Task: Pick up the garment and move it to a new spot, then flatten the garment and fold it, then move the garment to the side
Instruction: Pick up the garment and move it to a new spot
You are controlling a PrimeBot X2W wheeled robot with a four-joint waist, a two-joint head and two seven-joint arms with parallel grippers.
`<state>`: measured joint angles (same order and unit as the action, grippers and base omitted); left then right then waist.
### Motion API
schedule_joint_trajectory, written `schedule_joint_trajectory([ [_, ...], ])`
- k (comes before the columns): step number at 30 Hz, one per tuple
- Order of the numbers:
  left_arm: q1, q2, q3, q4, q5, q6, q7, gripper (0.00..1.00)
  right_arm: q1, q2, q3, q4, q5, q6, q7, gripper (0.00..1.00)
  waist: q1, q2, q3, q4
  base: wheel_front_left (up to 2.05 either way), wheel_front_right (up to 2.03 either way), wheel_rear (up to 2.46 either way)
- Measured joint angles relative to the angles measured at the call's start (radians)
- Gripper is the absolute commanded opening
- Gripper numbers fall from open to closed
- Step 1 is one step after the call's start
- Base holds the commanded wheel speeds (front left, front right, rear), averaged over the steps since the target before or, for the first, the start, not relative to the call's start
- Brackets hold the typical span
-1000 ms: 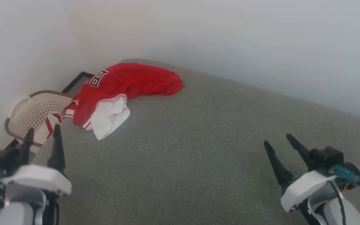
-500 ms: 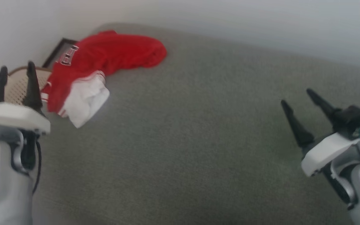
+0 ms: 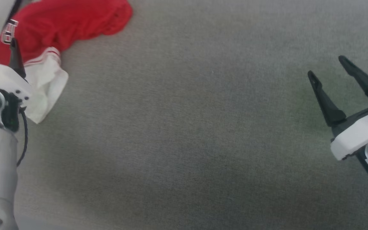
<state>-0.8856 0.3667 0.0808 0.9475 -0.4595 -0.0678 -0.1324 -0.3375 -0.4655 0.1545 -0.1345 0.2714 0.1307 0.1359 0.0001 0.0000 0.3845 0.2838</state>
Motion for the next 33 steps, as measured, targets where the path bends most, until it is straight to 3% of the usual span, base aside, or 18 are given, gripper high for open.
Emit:
schedule_joint_trajectory([
  [9,-0.193,0.029,-0.013,0.275,-0.016,0.036,0.169,1.0,-0.017,-0.037,-0.031,-0.1,-0.002,0.0,0.069,1.0,0.0,0.0,0.126,-0.033,0.0,0.0,0.0],
  [17,-0.235,0.021,-0.02,0.325,-0.031,0.056,0.33,1.0,-0.022,-0.054,-0.042,-0.152,-0.003,0.0,0.104,1.0,0.0,0.0,0.183,-0.045,0.0,0.0,0.0],
  [24,-0.247,0.025,-0.009,0.329,-0.053,0.072,0.388,1.0,-0.028,-0.061,-0.045,-0.173,-0.002,0.0,0.121,1.0,0.0,0.0,0.199,-0.055,0.0,0.0,0.0],
  [25,-0.248,0.025,-0.011,0.328,-0.053,0.073,0.396,0.48,-0.031,-0.061,-0.046,-0.174,-0.002,0.0,0.121,1.0,-0.0001,0.0,0.199,-0.057,0.0,0.0,0.0],
  [26,-0.25,0.024,-0.008,0.329,-0.056,0.074,0.393,0.11,-0.032,-0.061,-0.048,-0.175,-0.002,0.0,0.121,1.0,-0.0001,0.0,0.2,-0.057,0.0,0.0,0.0],
  [27,-0.25,0.025,-0.004,0.33,-0.063,0.077,0.376,0.0,-0.034,-0.061,-0.05,-0.176,-0.002,0.0,0.121,1.0,0.0,0.0,0.2,-0.057,0.0,0.0,0.0],
  [33,-0.27,0.029,-0.021,0.329,-0.057,0.062,0.272,0.0,-0.033,-0.047,-0.058,-0.158,-0.008,0.0,0.109,1.0,-0.0001,0.0,0.181,-0.053,0.0,0.0,0.0],
])
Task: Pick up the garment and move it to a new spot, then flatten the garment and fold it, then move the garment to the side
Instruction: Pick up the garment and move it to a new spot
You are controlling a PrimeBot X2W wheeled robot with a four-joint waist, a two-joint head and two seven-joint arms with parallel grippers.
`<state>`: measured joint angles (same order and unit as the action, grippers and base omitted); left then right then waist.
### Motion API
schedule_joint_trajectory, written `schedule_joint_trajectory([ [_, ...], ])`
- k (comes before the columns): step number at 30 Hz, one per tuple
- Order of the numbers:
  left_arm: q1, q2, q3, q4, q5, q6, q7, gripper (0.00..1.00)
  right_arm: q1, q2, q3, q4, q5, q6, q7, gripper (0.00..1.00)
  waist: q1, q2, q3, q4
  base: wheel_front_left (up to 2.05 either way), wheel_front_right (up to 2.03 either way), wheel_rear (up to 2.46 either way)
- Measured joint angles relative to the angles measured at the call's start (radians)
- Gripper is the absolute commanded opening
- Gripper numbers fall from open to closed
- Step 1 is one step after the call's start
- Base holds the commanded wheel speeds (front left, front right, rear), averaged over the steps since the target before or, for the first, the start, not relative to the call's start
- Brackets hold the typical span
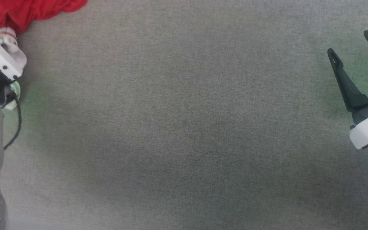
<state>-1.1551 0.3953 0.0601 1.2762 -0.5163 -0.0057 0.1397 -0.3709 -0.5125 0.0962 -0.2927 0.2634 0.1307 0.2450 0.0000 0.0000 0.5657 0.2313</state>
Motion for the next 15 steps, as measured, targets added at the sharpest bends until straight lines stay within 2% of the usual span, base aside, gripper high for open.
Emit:
schedule_joint_trajectory([
  [15,-0.118,0.065,-0.095,-0.066,0.091,-0.036,-0.227,0.0,0.033,0.081,0.009,0.105,-0.007,0.0,-0.1,1.0,0.0,0.0,-0.144,0.019,0.0,0.0,0.0],
])
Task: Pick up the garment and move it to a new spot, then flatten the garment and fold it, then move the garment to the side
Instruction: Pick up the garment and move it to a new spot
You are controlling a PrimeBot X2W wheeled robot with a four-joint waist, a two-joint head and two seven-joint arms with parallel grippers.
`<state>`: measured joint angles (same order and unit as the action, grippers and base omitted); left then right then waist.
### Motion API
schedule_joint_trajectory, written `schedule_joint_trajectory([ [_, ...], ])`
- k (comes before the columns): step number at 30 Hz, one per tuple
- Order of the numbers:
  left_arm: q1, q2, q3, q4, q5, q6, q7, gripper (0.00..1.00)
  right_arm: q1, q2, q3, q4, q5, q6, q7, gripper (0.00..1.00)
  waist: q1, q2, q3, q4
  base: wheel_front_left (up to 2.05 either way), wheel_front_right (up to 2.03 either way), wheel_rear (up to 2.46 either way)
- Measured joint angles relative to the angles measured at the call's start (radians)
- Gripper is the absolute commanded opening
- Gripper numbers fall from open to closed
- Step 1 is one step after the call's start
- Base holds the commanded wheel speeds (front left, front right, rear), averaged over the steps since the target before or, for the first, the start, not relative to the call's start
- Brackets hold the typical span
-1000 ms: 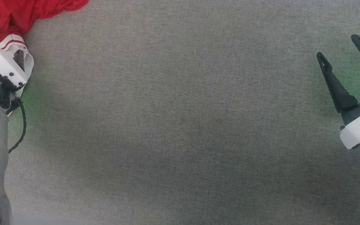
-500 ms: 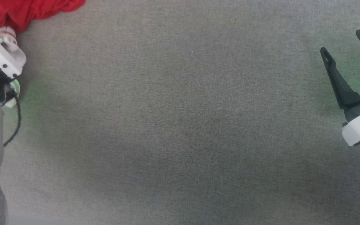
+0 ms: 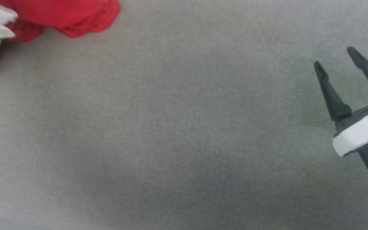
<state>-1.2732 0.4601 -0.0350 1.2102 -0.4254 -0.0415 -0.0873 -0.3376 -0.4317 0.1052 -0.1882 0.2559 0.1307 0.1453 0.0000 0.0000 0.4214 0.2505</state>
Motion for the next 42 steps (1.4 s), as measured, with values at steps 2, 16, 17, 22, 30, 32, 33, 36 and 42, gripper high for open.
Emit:
schedule_joint_trajectory([
  [2,-0.007,0.004,-0.009,-0.007,0.009,0.0,-0.012,0.0,0.004,0.007,0.0,0.007,0.0,0.0,-0.008,1.0,0.0,0.0,-0.012,0.001,0.0,0.0,0.0],
  [16,-0.124,0.043,-0.121,-0.115,0.092,-0.044,-0.08,0.0,0.026,0.085,-0.012,0.097,-0.003,0.0,-0.106,1.0,0.0,0.0,-0.17,-0.005,0.0,0.0,0.0],
  [17,-0.128,0.044,-0.13,-0.129,0.099,-0.049,-0.08,0.0,0.026,0.088,-0.015,0.1,-0.003,0.0,-0.112,1.0,0.0,0.0,-0.179,-0.008,0.0,0.0,0.0],
  [22,-0.135,0.037,-0.174,-0.208,0.117,-0.065,-0.05,0.0,0.03,0.103,-0.044,0.114,-0.012,0.0,-0.133,1.0,0.0,0.0,-0.217,-0.034,0.0,0.0,0.0],
  [30,-0.099,0.026,-0.235,-0.427,0.115,-0.078,0.075,0.0,0.058,0.106,-0.13,0.115,-0.034,0.0,-0.155,1.0,0.0,0.0,-0.26,-0.092,0.0,0.0,0.0],
  [32,-0.065,0.03,-0.247,-0.491,0.111,-0.078,0.132,0.0,0.068,0.11,-0.146,0.111,-0.041,0.0,-0.157,1.0,0.0,0.0,-0.267,-0.111,0.0,0.0,0.0],
  [33,-0.045,0.03,-0.25,-0.528,0.107,-0.077,0.159,0.0,0.071,0.111,-0.157,0.109,-0.042,0.0,-0.157,1.0,0.0,0.0,-0.27,-0.12,0.0,0.0,0.0],
  [36,0.02,0.032,-0.263,-0.655,0.099,-0.07,0.242,0.0,0.084,0.119,-0.179,0.102,-0.046,0.0,-0.163,1.0,0.0,0.0,-0.277,-0.15,0.0,0.0,0.0],
  [42,0.216,0.004,-0.306,-0.955,0.064,-0.007,0.428,0.0,0.123,0.149,-0.216,0.103,-0.049,0.0,-0.172,1.0,0.0,0.0001,-0.279,-0.21,0.0,0.0,0.0],
])
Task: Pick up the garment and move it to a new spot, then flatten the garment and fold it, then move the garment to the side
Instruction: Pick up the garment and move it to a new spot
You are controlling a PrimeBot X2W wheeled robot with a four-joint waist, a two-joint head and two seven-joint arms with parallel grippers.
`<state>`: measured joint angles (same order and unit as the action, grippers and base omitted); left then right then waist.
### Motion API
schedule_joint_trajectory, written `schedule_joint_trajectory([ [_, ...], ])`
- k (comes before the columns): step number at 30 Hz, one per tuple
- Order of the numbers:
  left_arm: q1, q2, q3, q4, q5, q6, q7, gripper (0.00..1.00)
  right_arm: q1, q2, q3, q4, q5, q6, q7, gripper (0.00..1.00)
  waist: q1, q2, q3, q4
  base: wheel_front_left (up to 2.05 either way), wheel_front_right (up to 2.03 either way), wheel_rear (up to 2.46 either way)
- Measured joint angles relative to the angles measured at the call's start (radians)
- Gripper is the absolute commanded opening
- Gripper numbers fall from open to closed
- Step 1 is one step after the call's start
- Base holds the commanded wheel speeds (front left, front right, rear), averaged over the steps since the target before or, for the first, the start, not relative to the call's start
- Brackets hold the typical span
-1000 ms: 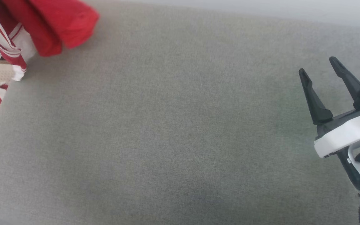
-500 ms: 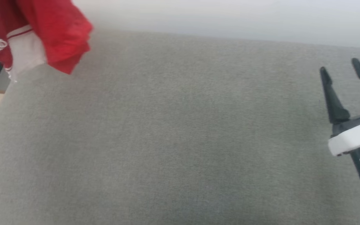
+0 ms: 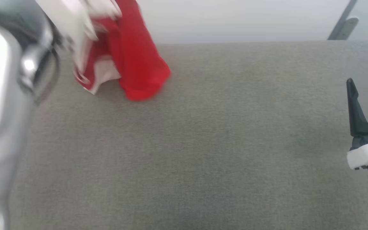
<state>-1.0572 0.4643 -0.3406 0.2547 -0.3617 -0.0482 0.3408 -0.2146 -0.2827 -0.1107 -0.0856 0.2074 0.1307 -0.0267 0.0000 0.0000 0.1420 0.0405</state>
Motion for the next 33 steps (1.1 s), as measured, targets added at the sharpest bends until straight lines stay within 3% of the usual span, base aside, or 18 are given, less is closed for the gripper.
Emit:
schedule_joint_trajectory([
  [7,0.251,-0.016,-0.069,-0.298,-0.043,0.071,0.19,0.0,0.03,0.039,-0.018,0.026,0.0,0.0,-0.027,1.0,0.0,0.0,0.019,-0.052,0.0,0.0,0.0],
  [13,0.418,-0.057,-0.15,-0.408,-0.083,0.105,0.284,0.0,0.03,0.065,-0.008,0.068,0.003,0.0,-0.053,1.0,0.0,0.0,0.05,-0.086,0.0,0.0,0.0],
  [21,0.534,-0.114,-0.226,-0.365,-0.148,0.103,0.31,0.0,0.022,0.082,0.021,0.126,0.008,0.0,-0.079,1.0,0.0,0.0,0.072,-0.114,0.0,0.0,0.0],
  [33,0.585,-0.188,-0.305,-0.13,-0.196,0.057,0.283,0.0,-0.009,0.09,0.067,0.197,0.02,0.0,-0.108,1.0,0.0,0.0,0.083,-0.147,0.0,0.0,0.0],
])
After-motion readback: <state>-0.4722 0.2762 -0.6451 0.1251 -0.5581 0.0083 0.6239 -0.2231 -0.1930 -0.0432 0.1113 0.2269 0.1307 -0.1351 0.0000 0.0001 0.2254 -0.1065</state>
